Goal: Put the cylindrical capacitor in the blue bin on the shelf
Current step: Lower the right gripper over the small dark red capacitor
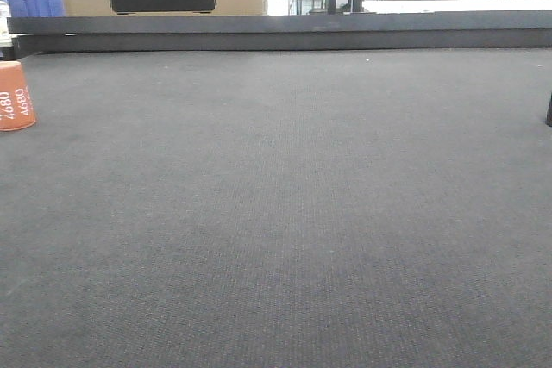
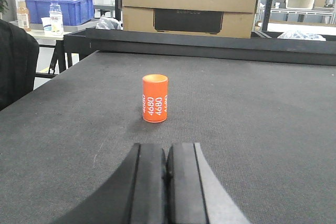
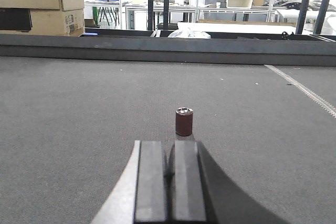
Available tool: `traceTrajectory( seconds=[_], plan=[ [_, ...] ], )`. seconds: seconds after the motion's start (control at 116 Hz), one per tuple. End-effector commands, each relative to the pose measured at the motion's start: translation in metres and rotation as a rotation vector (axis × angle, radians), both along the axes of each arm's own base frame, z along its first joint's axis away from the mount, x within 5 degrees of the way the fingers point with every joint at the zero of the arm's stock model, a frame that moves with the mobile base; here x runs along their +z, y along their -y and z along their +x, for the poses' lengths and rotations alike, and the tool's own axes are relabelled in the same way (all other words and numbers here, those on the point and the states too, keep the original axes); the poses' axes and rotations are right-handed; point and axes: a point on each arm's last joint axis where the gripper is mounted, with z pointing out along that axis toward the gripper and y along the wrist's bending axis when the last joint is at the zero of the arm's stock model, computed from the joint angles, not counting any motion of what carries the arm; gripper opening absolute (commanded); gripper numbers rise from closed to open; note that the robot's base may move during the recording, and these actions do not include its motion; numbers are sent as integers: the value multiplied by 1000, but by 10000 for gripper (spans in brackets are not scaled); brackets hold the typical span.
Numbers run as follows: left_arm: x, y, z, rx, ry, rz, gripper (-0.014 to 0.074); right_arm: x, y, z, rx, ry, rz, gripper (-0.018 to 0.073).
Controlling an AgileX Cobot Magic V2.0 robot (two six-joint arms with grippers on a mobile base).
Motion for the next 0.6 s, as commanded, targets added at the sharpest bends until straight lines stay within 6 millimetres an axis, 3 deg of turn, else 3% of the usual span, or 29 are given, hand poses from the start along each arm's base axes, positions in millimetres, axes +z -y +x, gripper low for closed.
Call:
traceTrajectory(
  seconds=[0.0,0.319,0.595],
  plan=[
    [1,0,0,1,9,-11,-111,2,0,0,-7,19,-2,-159],
    [2,0,0,1,13,-11,-111,2,0,0,-7,19,-2,-159],
    [13,0,-1,1,132,-18,-111,5,1,0,-11,53,-2,-159]
  ],
)
